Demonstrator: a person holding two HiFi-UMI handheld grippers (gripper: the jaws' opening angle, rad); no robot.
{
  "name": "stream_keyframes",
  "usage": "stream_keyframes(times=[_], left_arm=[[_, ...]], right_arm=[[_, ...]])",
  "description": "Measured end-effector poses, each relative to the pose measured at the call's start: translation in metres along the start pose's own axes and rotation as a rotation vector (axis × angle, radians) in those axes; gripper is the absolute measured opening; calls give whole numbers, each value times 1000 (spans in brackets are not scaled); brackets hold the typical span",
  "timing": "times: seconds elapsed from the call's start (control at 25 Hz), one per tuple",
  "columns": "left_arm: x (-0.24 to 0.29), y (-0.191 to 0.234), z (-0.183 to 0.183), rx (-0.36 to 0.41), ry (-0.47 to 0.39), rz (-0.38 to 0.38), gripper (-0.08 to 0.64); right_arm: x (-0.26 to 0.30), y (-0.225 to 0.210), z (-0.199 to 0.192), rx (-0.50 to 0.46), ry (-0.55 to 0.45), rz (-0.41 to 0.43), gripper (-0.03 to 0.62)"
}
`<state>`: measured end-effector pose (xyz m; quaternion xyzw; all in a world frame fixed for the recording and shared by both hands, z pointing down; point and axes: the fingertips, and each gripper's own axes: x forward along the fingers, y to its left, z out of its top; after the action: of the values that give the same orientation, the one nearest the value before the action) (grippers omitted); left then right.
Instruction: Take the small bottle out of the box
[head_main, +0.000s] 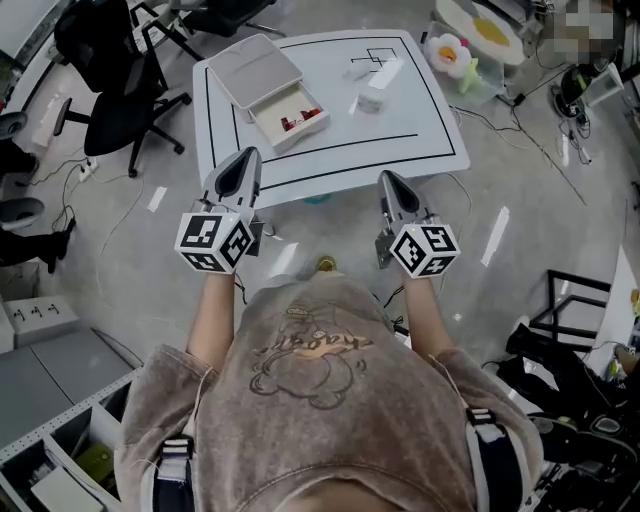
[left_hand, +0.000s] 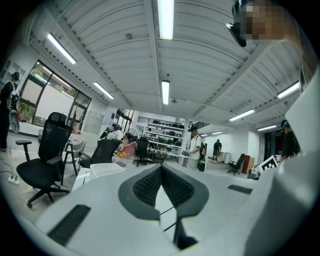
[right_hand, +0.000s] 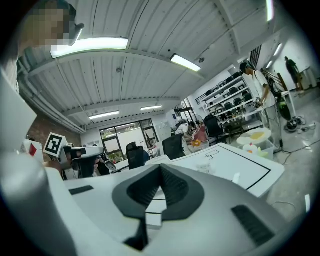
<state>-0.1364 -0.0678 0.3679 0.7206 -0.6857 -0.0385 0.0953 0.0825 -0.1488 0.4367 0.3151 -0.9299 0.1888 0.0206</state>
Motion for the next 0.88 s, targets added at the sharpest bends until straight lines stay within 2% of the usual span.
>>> stream_keyframes(times=[0.36, 0.88], left_arm=[[29, 4, 10, 7, -3, 9, 2], [80, 23, 22, -8, 1, -44, 2]], right_arm=[[28, -15, 15, 3, 7, 24, -5], [59, -35, 39, -3, -1, -22, -5]])
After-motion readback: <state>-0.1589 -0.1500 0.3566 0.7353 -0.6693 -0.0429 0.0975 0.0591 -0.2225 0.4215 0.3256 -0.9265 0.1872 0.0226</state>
